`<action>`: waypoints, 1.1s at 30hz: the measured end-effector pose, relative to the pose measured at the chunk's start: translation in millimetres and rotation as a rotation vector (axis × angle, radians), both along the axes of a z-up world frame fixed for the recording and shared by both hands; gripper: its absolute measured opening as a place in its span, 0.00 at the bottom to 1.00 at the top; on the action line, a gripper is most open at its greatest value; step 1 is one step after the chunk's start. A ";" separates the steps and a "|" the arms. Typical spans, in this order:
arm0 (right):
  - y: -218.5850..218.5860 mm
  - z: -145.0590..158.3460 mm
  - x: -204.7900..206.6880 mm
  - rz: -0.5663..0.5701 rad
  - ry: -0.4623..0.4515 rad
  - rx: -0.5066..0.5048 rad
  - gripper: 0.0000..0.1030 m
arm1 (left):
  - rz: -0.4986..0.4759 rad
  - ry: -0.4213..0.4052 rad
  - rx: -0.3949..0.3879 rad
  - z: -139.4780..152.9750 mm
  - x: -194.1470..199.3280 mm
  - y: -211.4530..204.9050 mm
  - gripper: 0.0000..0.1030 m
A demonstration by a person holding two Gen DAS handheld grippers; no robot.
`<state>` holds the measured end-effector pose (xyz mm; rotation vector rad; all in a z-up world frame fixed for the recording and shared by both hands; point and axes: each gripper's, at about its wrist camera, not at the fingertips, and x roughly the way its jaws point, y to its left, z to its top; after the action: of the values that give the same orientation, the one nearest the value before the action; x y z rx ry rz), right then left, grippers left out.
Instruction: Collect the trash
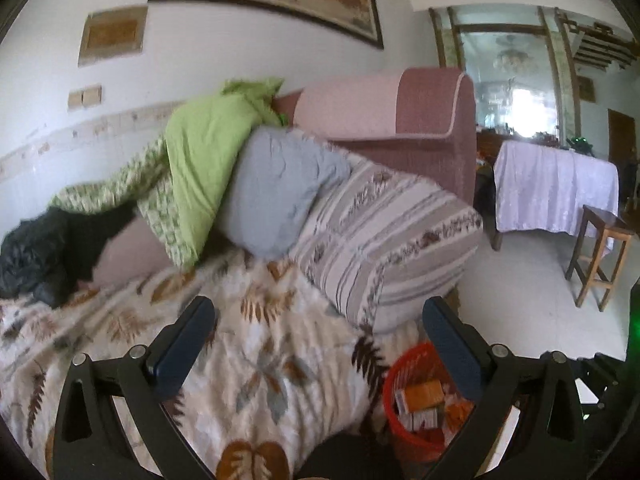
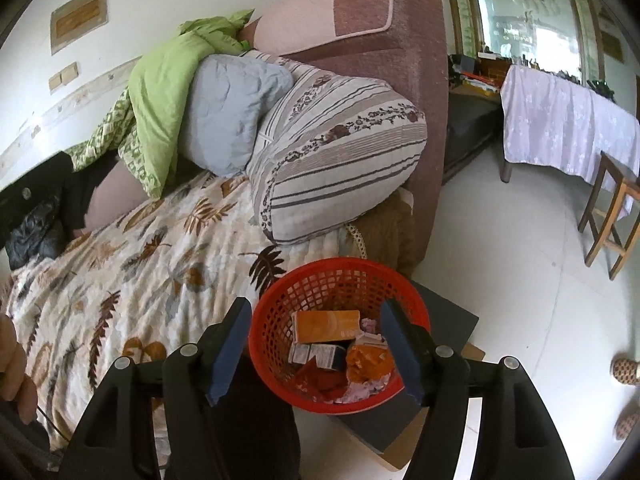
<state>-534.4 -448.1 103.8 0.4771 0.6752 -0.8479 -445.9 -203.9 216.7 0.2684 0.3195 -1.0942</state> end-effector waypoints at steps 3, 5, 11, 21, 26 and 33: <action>1.1 -4.1 2.5 0.006 0.014 0.000 0.68 | 0.024 0.078 0.057 -16.2 12.1 -1.0 1.00; 0.7 -7.0 3.2 0.008 0.018 0.008 0.68 | 0.036 0.127 0.107 -27.5 18.2 -4.4 1.00; 2.3 -13.0 5.3 0.008 0.029 0.016 0.69 | 0.076 0.136 0.214 -54.4 18.5 -14.4 1.00; -0.8 -17.8 5.4 -0.001 0.036 0.023 0.69 | 0.077 0.110 0.276 -66.7 14.1 -23.7 1.00; -1.0 -18.4 5.7 -0.001 0.036 0.027 0.70 | 0.078 0.115 0.297 -70.6 14.6 -26.7 1.00; -3.5 -20.1 7.0 -0.001 0.043 0.016 0.70 | 0.072 0.121 0.314 -74.1 14.9 -30.7 1.00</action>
<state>-527.4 -451.6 83.7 0.4752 0.7221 -0.8564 -431.0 -234.7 142.6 0.4668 0.6067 -0.9891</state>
